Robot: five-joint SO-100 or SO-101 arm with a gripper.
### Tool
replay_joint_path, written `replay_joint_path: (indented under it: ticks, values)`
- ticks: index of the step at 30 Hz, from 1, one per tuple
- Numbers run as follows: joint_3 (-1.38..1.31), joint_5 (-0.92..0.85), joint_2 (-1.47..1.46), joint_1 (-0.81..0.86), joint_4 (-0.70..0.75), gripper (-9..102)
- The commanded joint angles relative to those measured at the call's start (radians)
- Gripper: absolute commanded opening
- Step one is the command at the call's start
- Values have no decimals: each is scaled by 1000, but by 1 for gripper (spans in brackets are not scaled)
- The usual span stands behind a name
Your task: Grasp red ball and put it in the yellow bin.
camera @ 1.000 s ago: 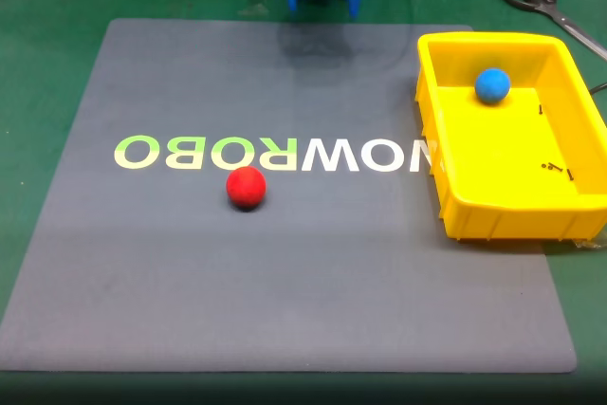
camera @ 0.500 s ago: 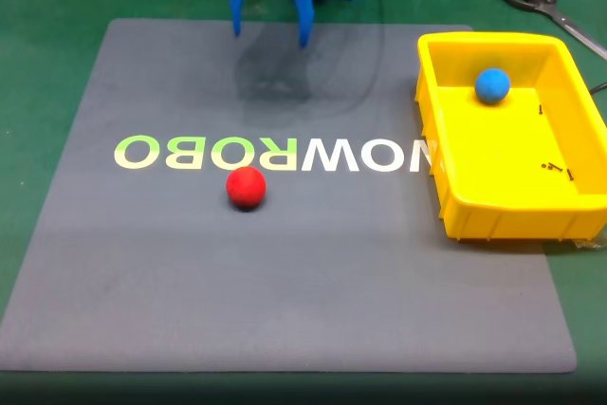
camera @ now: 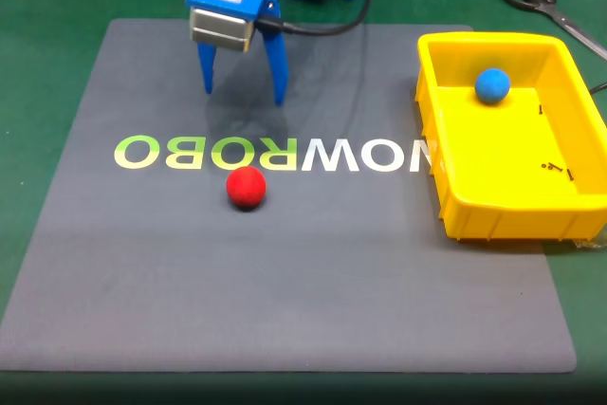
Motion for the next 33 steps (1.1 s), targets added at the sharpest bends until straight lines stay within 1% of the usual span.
replay_joint_path:
  ticks: [1, 7, 14, 21, 29, 33]
  values:
    - [-123, 17, -48, -12, -34, 35]
    - [-230, 17, -187, -29, -69, 35]
    - [-402, 44, -359, -46, -77, 35]
    - [-529, 58, -471, -60, -77, 35]
    - [-592, 67, -549, -95, -81, 35]
    - [-618, 80, -592, -107, -110, 34]
